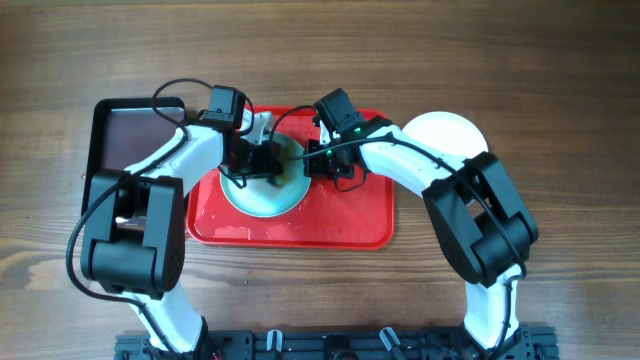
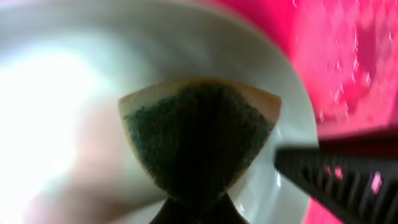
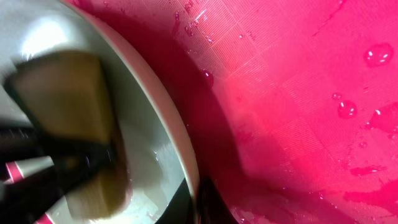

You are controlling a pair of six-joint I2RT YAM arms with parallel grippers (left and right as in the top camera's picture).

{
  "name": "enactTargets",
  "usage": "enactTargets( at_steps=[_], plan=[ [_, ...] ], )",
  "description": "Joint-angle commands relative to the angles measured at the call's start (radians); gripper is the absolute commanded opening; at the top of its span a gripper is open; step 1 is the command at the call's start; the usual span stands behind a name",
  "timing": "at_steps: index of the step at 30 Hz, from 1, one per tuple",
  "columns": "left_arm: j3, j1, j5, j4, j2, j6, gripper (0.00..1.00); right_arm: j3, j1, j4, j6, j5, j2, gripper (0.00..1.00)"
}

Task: Clean dirty plates on tray and stack at the side
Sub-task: 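Scrub the teal plate with the sponge while the right gripper holds it, then lift the left gripper with sponge away from the teal plate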

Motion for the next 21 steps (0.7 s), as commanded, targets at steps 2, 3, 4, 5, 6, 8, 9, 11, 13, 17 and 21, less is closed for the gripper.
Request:
enactTargets(
  at_steps=[2, 3, 4, 5, 6, 8, 9, 11, 13, 17, 21],
  plan=[
    [-0.033, 0.001, -0.538, 0.003, 0.064, -0.292, 0.04, 0.003, 0.004, -0.001, -0.003, -0.013, 0.042, 0.04],
    [-0.033, 0.001, -0.611, -0.014, 0.064, -0.356, 0.04, 0.003, 0.004, -0.001, -0.003, -0.013, 0.042, 0.04],
    [-0.033, 0.001, -0.676, -0.037, 0.064, -0.418, 0.04, 0.003, 0.004, -0.001, -0.003, -0.013, 0.042, 0.04],
    [-0.033, 0.001, -0.731, -0.064, 0.064, -0.481, 0.04, 0.003, 0.004, -0.002, -0.003, -0.013, 0.042, 0.04],
    [-0.033, 0.001, -0.765, -0.092, 0.064, -0.537, 0.04, 0.003, 0.004, -0.002, -0.003, -0.013, 0.042, 0.04],
    [-0.033, 0.001, -0.763, -0.145, 0.064, -0.611, 0.04, 0.003, 0.004, -0.001, -0.003, -0.013, 0.042, 0.04],
    [-0.033, 0.001, -0.745, -0.163, 0.064, -0.619, 0.04, 0.003, 0.004, 0.000, -0.003, -0.013, 0.042, 0.04],
    [-0.033, -0.002, -0.653, -0.205, 0.064, -0.619, 0.04, 0.003, 0.004, 0.003, -0.003, -0.013, 0.042, 0.04],
    [-0.033, -0.005, -0.528, -0.238, 0.064, -0.589, 0.04, 0.003, 0.004, 0.006, -0.003, -0.013, 0.042, 0.04],
    [-0.033, -0.012, -0.209, -0.264, 0.064, -0.392, 0.04, 0.003, 0.004, 0.006, -0.003, -0.013, 0.042, 0.04],
    [-0.033, -0.026, 0.055, -0.251, 0.064, -0.191, 0.04, 0.003, 0.004, 0.006, -0.003, -0.014, 0.042, 0.04]
  ],
)
